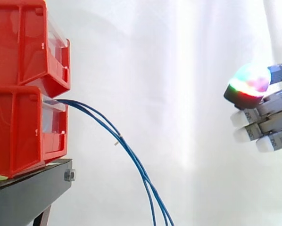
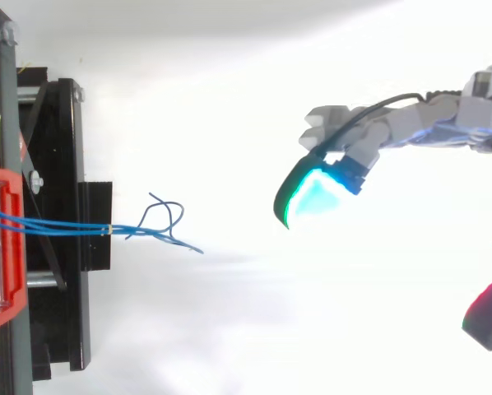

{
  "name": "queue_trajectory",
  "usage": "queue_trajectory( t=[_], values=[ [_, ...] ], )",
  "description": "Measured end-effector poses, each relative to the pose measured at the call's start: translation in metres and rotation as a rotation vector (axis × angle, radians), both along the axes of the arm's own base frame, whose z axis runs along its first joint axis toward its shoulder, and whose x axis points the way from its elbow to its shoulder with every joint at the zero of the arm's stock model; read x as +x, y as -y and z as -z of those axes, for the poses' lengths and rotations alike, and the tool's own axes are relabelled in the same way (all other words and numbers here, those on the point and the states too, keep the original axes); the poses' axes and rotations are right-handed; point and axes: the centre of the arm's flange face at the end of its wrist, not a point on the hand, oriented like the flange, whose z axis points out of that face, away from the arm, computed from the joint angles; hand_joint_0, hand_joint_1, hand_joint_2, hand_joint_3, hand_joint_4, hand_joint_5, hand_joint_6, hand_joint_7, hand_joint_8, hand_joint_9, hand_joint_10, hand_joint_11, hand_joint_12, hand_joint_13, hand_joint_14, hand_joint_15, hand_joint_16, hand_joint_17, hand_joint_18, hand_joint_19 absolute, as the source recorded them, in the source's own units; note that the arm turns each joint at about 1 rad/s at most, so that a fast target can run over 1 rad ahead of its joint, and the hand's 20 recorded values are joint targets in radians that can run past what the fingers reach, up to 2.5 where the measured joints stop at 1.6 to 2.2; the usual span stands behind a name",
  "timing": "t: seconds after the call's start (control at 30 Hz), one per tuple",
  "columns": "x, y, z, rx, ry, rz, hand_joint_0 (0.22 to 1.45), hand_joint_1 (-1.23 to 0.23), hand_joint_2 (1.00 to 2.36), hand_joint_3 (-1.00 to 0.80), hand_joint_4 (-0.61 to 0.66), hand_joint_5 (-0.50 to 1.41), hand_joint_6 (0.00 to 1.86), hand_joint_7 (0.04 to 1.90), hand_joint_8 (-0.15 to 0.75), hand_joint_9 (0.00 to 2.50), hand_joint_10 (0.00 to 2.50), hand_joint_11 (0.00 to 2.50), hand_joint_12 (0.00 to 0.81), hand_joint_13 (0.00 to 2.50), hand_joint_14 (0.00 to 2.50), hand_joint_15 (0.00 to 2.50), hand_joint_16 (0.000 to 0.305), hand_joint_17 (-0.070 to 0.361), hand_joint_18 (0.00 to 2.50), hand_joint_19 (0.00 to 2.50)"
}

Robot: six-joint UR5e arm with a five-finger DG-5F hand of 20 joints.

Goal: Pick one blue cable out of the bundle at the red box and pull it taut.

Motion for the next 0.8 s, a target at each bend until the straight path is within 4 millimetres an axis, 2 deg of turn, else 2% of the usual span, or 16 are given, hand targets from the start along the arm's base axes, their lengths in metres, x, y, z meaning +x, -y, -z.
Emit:
queue_trajectory(
  t=[0.3, 0.53, 0.63, 0.8],
  values=[
    [0.028, 0.007, 0.045, 0.032, 0.065, 0.047, 0.47, -0.80, 1.00, -0.50, 0.33, -0.19, 0.50, 0.71, 0.288, 0.26, 0.00, 0.00, 0.376, 0.01, 0.00, 0.06, 0.063, 0.143, 0.00, 0.00],
    [0.037, 0.012, 0.052, 0.005, 0.113, 0.109, 0.47, -0.79, 1.00, -0.50, 0.34, -0.18, 0.50, 0.72, 0.289, 0.27, 0.00, 0.00, 0.376, 0.02, 0.00, 0.06, 0.063, 0.143, 0.00, 0.00],
    [0.038, 0.014, 0.055, -0.007, 0.118, 0.128, 0.50, -0.72, 1.00, -0.50, 0.35, -0.17, 0.50, 0.75, 0.294, 0.31, 0.00, 0.00, 0.370, 0.03, 0.00, 0.06, 0.061, 0.138, 0.00, 0.00],
    [0.043, 0.014, 0.061, -0.015, 0.139, 0.145, 0.51, -0.69, 1.00, -0.50, 0.36, -0.17, 0.50, 0.77, 0.295, 0.32, 0.00, 0.00, 0.365, 0.04, 0.00, 0.06, 0.060, 0.136, 0.00, 0.01]
  ],
)
